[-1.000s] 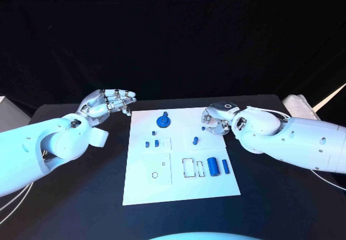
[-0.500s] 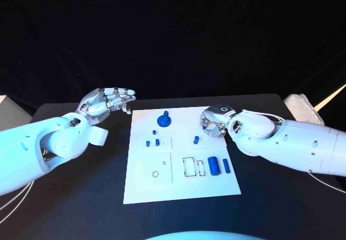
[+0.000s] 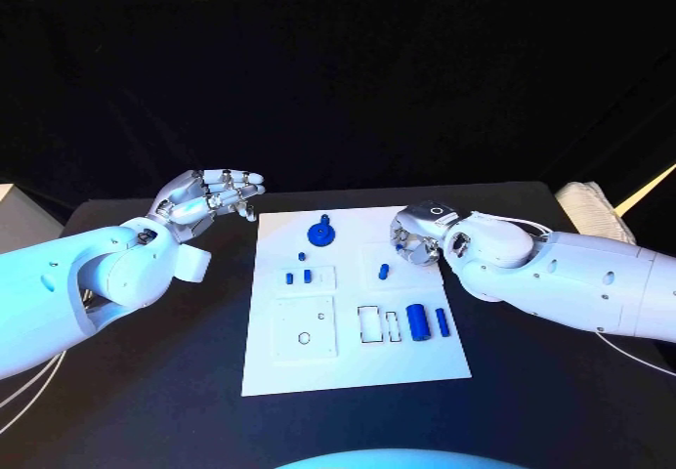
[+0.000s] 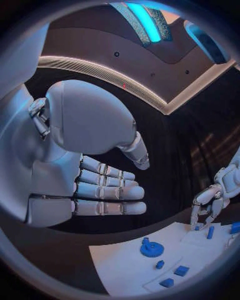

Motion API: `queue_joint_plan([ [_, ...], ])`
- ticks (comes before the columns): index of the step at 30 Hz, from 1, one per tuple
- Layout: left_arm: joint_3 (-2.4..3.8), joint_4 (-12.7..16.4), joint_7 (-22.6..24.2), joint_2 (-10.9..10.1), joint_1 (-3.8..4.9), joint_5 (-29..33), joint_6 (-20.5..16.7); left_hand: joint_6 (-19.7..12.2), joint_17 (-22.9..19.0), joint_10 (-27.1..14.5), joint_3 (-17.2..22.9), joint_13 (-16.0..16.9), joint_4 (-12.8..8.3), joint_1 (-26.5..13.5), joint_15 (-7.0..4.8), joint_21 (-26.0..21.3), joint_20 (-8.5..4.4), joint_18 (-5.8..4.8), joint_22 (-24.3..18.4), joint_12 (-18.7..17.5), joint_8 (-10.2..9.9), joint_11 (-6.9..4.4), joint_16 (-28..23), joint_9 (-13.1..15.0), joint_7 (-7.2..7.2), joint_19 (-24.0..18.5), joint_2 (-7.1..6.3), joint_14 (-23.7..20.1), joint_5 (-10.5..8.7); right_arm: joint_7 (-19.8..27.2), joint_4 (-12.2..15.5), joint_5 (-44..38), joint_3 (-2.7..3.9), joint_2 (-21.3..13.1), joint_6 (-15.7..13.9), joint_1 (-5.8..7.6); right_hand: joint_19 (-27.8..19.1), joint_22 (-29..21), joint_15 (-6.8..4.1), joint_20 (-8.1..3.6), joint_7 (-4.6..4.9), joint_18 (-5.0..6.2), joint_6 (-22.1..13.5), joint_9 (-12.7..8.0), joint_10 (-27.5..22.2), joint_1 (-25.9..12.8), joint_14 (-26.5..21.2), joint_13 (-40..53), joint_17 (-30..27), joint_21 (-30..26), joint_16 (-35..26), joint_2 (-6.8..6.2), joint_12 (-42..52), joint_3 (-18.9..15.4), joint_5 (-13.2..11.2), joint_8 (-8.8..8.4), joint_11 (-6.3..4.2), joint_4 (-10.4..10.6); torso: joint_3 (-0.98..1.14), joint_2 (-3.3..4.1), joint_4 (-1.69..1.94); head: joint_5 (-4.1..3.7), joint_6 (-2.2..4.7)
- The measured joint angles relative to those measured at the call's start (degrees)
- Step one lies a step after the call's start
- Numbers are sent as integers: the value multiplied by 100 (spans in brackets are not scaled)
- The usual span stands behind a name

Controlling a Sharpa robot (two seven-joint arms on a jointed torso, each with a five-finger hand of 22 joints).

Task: Assemble the parts on the task board

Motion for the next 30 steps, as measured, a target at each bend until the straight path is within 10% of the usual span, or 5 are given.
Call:
queue_joint_plan([
  [19,0,-26,-7,2,0,-15,-29,0,-19,0,0,-5,0,26,21,-22,-22,0,-21,0,0,0,-22,-1,0,21,26,-20,0,-138,-53,-2,-6,70,-338,-98,102,388,-102,-61,-94,-89,153,288,256,-22,-20,76,0,310,122,232,-37,239,-177,221,-12,-197,-1,-11,-2,-12,-18],
  [30,0,-126,-8,25,0,-16,-46,0,-19,0,0,-4,0,26,21,-22,-22,-1,-20,-1,0,0,-22,-1,0,21,26,-20,0,-83,292,172,62,-206,-1015,-82,122,456,-102,-82,-92,-89,149,323,275,1,-20,74,1,377,145,255,-31,254,-211,247,8,-214,1,-25,-4,20,5],
])
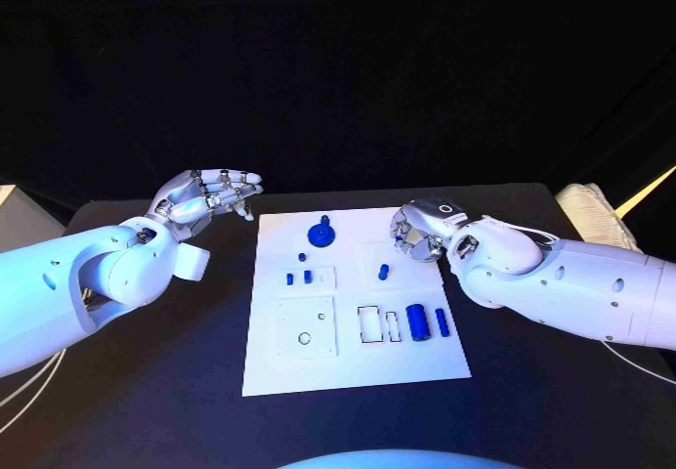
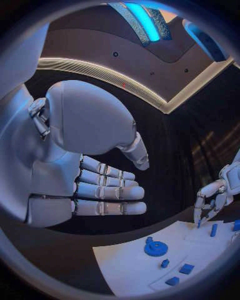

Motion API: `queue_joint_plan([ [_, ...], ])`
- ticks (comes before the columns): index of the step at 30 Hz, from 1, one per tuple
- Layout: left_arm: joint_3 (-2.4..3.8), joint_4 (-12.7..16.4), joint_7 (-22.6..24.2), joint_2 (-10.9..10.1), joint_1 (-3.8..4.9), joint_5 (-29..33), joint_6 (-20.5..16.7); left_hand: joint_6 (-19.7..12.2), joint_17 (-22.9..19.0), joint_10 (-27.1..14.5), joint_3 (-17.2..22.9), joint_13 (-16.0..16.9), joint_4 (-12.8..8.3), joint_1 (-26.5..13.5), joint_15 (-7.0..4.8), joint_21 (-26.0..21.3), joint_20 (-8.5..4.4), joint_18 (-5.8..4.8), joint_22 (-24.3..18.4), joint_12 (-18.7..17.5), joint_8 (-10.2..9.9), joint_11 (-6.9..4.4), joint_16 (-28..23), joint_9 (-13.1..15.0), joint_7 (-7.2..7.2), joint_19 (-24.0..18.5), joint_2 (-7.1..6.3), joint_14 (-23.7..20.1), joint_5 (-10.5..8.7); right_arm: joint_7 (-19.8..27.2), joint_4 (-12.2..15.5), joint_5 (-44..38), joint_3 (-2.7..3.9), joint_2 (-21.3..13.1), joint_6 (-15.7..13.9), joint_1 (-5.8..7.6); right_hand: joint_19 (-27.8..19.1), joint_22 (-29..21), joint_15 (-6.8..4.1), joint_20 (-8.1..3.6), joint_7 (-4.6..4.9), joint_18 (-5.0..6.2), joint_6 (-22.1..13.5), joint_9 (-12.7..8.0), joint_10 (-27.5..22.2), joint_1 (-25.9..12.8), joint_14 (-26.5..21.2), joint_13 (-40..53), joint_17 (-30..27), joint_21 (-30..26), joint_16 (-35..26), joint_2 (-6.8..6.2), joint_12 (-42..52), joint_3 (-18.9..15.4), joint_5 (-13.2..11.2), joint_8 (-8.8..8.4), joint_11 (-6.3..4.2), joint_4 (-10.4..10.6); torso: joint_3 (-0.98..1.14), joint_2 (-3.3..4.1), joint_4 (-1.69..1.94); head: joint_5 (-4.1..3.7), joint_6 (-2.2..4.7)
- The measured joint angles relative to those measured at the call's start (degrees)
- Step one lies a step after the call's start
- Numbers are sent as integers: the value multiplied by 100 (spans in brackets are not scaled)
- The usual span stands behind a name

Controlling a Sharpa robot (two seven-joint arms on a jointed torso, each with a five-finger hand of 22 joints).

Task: Assemble the parts on the task board

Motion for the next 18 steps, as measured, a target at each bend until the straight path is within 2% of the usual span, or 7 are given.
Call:
queue_joint_plan([
  [4,0,-26,0,7,0,1,-6,0,0,0,0,0,0,0,0,0,0,0,0,0,0,0,0,0,0,0,0,0,0,90,245,147,26,-163,-250,48,0,18,0,0,0,0,0,0,0,0,0,9,3,23,0,0,0,8,-3,0,0,-8,-1,1,-5,18,15],
  [11,0,-32,-2,17,0,3,-11,0,-5,-22,-17,-5,-16,0,0,0,0,0,-10,0,0,22,0,6,0,0,0,0,0,250,718,441,38,-307,-464,60,0,18,1,0,1,0,-1,13,0,1,0,10,3,23,-1,0,-1,16,0,-2,0,-16,0,10,-14,48,26],
  [18,0,-14,-3,23,0,3,-14,0,-5,-22,-17,-5,-16,0,0,0,0,0,-10,0,0,22,0,5,0,0,0,0,0,416,1252,679,40,-289,-578,-46,0,17,1,0,1,0,-2,21,0,7,1,10,-1,22,-1,6,-3,23,26,0,0,-24,0,18,-5,126,44],
])
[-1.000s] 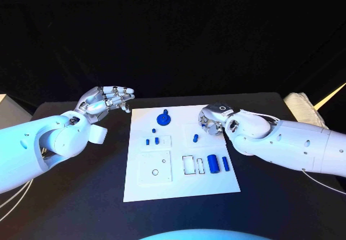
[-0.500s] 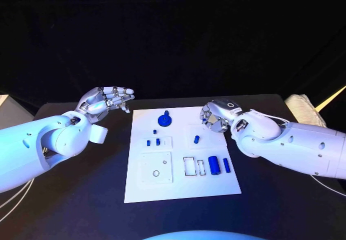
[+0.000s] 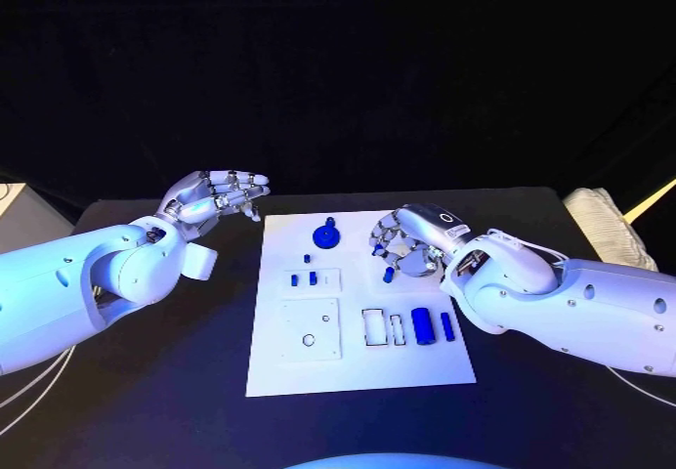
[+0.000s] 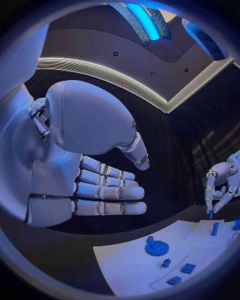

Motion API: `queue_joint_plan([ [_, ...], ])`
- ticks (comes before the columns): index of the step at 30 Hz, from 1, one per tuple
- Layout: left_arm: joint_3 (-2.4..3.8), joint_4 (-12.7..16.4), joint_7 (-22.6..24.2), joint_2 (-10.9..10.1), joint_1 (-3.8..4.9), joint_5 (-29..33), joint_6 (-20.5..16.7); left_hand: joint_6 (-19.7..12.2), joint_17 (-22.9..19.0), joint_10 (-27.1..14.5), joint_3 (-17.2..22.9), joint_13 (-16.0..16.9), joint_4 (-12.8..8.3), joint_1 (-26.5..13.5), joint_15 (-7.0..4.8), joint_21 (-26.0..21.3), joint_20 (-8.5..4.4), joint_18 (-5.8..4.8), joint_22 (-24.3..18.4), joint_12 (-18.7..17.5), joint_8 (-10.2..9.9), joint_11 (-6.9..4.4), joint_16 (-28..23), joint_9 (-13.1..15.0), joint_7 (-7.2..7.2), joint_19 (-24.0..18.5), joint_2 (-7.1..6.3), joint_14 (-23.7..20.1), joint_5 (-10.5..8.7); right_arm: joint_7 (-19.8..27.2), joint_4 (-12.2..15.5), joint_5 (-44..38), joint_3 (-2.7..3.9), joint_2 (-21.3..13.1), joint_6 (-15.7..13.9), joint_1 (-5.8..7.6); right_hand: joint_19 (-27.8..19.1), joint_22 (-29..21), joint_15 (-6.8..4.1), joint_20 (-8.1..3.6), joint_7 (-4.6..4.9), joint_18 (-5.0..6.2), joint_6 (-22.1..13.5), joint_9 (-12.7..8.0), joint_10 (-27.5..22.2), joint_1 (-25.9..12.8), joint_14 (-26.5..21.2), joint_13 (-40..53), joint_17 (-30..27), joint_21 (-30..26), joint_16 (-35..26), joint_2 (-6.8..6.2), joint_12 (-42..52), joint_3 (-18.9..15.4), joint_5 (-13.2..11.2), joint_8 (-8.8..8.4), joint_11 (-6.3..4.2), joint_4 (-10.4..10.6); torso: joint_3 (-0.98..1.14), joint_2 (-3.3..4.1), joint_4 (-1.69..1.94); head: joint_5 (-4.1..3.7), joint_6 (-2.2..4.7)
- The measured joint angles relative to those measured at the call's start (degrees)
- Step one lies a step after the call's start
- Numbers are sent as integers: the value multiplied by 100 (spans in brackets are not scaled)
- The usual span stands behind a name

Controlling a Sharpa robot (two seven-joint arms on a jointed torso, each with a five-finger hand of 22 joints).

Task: Assemble the parts on the task board

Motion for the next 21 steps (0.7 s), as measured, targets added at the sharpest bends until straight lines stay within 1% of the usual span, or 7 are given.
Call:
queue_joint_plan([
  [3,0,22,0,3,0,0,-2,0,0,0,0,0,0,0,0,0,0,0,0,0,0,0,0,0,0,0,0,0,0,52,151,58,-6,70,-16,-66,0,0,0,0,5,0,-7,7,0,0,0,-1,-2,0,0,0,-2,0,0,20,0,-1,-8,0,7,62,-15],
  [7,-1,54,0,8,0,0,-6,0,0,0,0,0,0,0,0,0,0,0,0,0,0,0,0,0,0,0,0,0,0,85,216,77,-21,206,-11,-161,0,-1,0,0,9,0,-5,8,0,0,0,-2,-2,0,0,0,-14,8,0,20,0,-9,-14,1,11,171,-55],
  [9,-1,65,0,14,0,0,-8,0,-2,0,0,1,0,0,0,-20,0,0,-2,0,0,0,0,-1,0,0,0,0,0,87,214,75,-31,285,2,-221,0,-1,0,0,19,0,5,8,0,0,0,-2,-2,0,0,0,-22,16,13,20,0,-17,-18,1,10,221,-76],
  [13,-1,95,0,42,0,0,-22,0,-5,0,0,1,0,0,0,-25,0,0,-7,0,0,0,0,-1,0,0,0,0,0,85,174,24,-65,486,56,-378,0,-1,1,0,20,0,5,13,0,1,0,-1,-2,0,0,0,-36,23,33,20,0,-25,-19,3,7,341,-126],
  [17,-1,135,0,54,0,0,-37,0,-5,0,0,1,0,0,0,-25,0,0,-7,0,0,0,0,-1,0,0,0,0,0,63,118,-66,-93,642,129,-522,0,-1,1,0,20,1,4,15,0,1,0,0,-2,0,-1,-1,-45,23,34,19,0,-25,-19,5,8,417,-160],
  [21,-1,168,2,62,0,0,-54,0,-5,1,0,1,0,0,0,-25,0,0,-7,0,0,-1,0,-1,0,0,0,0,0,27,70,-175,-105,756,206,-632,0,-2,1,0,20,1,4,15,0,1,1,4,-10,0,-1,-1,-49,23,33,19,0,-25,-18,5,7,482,-191],
])
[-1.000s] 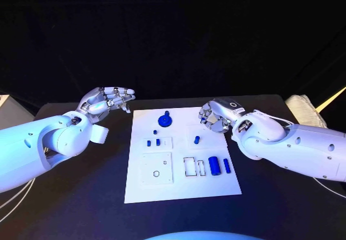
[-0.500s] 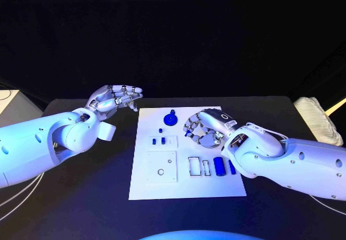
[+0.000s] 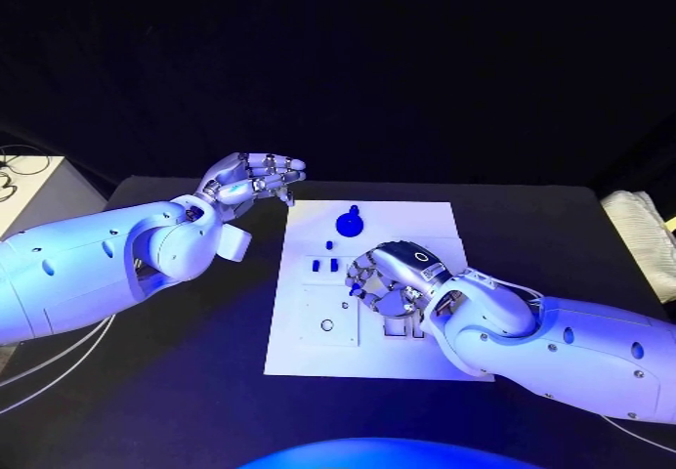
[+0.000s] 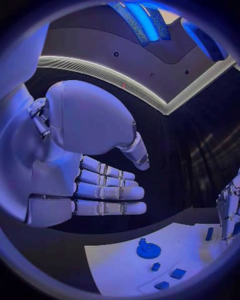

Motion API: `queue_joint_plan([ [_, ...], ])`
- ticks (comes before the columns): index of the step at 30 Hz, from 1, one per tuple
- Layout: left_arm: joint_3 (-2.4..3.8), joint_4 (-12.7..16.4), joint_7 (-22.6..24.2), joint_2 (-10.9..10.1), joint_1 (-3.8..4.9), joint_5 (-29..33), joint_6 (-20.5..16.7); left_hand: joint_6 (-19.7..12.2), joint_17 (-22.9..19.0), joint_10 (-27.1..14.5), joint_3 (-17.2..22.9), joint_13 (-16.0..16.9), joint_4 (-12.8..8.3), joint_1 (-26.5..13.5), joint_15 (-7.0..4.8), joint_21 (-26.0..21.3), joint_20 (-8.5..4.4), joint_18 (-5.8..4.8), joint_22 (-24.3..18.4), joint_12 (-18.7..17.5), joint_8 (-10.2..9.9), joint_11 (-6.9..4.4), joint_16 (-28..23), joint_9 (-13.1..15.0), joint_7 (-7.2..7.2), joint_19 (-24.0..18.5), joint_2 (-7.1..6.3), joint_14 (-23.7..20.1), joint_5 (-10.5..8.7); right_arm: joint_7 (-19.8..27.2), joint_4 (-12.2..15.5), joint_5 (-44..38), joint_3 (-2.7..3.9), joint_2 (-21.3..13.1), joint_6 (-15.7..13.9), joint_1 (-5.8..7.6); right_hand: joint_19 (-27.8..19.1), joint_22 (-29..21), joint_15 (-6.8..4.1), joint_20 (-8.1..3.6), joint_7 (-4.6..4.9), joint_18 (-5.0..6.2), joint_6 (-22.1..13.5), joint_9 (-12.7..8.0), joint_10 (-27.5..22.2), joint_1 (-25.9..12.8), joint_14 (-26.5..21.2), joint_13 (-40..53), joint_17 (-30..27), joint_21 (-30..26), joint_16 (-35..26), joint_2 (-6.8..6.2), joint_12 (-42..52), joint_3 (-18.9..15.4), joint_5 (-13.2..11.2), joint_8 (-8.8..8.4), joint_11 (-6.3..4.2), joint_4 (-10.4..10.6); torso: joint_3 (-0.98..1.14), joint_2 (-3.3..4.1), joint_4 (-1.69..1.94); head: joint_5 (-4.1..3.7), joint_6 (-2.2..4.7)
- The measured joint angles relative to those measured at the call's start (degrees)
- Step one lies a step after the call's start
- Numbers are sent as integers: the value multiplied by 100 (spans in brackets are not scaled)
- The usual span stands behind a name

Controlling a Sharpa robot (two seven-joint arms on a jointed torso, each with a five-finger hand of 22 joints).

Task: Assemble the parts on the task board

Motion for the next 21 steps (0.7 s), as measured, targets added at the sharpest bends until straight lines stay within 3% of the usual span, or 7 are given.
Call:
queue_joint_plan([
  [13,0,57,-1,18,0,3,-22,0,0,0,0,0,0,0,0,1,0,0,1,24,0,0,0,-1,0,0,0,0,0,-245,-185,-333,-17,236,164,-190,0,-1,0,0,1,0,-2,15,0,0,0,1,-7,0,0,0,-20,-2,22,-11,0,0,8,-3,2,130,-110],
  [21,0,61,-9,19,0,3,-22,0,-9,0,-17,-6,17,0,0,1,21,0,-11,24,0,0,-25,-1,0,21,0,0,0,-291,-197,-430,-15,285,179,-236,0,-2,0,0,1,0,-3,15,0,0,0,-3,-7,0,0,0,8,-8,22,-12,0,-5,10,-1,0,177,-146],
])
